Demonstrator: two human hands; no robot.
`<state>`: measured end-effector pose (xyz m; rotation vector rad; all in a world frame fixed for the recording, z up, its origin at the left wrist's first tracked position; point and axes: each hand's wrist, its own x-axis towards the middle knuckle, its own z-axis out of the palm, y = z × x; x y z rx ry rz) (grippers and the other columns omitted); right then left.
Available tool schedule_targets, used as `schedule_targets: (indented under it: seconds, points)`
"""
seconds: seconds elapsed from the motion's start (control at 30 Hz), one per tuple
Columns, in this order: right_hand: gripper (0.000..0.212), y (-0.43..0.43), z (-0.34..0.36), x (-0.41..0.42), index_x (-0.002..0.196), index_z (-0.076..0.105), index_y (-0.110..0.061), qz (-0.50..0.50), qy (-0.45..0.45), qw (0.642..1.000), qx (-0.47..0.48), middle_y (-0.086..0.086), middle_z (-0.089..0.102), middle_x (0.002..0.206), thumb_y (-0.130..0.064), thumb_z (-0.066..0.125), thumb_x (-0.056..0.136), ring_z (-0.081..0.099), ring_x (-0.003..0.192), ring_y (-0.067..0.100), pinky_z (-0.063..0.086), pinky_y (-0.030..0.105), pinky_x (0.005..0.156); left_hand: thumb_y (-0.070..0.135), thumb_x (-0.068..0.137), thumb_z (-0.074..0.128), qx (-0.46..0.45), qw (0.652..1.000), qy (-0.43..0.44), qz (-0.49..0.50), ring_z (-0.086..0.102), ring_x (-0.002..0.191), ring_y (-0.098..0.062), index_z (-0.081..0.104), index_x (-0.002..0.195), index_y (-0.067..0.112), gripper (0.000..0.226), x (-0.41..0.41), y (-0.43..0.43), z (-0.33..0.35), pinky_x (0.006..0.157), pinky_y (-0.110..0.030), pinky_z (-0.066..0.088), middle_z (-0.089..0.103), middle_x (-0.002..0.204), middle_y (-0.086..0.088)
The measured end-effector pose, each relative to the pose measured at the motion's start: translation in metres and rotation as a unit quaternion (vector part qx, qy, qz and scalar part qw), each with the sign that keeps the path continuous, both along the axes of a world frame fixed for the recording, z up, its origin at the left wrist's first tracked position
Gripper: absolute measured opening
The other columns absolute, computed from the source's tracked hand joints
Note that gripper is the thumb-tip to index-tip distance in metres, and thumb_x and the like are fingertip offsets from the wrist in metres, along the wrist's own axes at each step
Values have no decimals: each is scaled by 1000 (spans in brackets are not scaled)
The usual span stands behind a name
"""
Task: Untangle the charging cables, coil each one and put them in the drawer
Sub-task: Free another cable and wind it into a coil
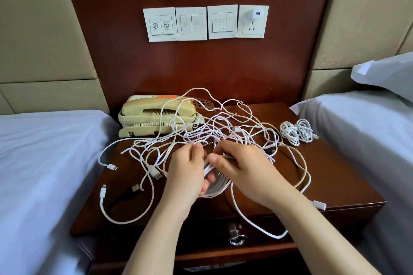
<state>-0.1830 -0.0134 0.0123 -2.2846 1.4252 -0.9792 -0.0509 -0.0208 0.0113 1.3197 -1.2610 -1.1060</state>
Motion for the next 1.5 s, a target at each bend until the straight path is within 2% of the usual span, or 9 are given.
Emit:
schedule_targets:
  seconds: [0.2,0.37,0.53,0.7,0.87,1.03,1.2,1.3,1.5]
  points:
    - [29,0,-1,-3,78,59,-22,48,35,998,13,0,53,59,-50,58,87,45,59,16,33,28,54,21,100,36,11,999,26,-23,30,29,-14,54,79,10,30,4,-2,-7,36,-16,25,44,36,-2]
    - [32,1,-1,1,68,54,-26,31,-43,998,-16,1,53,55,-53,50,84,42,51,14,28,25,50,24,100,38,-43,995,81,43,46,32,-10,56,74,6,37,0,3,1,35,-16,37,55,43,3]
    - [53,-2,2,-6,71,60,-3,-8,-149,989,-21,-1,37,53,-53,51,86,32,50,8,24,20,48,39,98,32,-131,990,0,61,62,80,-11,63,79,17,43,-4,3,-7,59,-6,41,67,78,2]
    - [50,1,-2,1,59,41,-5,-26,-153,988,-8,-4,28,51,-41,56,90,26,48,8,21,25,48,49,91,28,-159,982,-71,74,58,64,-19,62,67,6,60,-8,5,-9,60,-27,42,63,63,-7]
    - [49,4,0,5,56,35,-10,-32,-170,985,-12,-5,26,50,-37,56,92,25,48,9,20,25,48,40,94,42,-145,984,-36,97,49,55,-22,58,67,-7,57,-6,4,-4,57,-28,40,57,57,-15]
    - [49,2,-1,6,55,34,-15,-62,-183,981,-20,-7,27,48,-37,56,92,25,47,9,21,28,50,58,82,43,-134,989,-22,54,67,79,-18,70,72,30,40,-8,6,-9,73,-50,54,71,74,1]
    - [43,-4,-3,0,60,46,-11,-59,-189,980,0,-6,33,47,-36,49,95,29,46,8,24,26,50,43,90,46,-126,990,-34,46,61,53,-2,67,74,17,37,-4,0,-9,43,-16,46,62,65,-1]
    - [36,-8,1,-11,59,51,-20,-72,-185,980,-10,-10,39,43,-30,55,93,33,42,7,26,20,48,41,92,47,-89,994,-53,18,56,42,-4,62,67,15,39,-3,1,-7,37,-19,42,56,56,2]
    - [41,-13,3,-27,60,48,-2,-77,-220,972,-33,-9,31,45,-23,57,93,27,44,6,22,16,45,38,96,42,-57,997,-17,-57,45,37,-4,61,71,5,46,-6,9,0,36,-16,34,48,40,8]
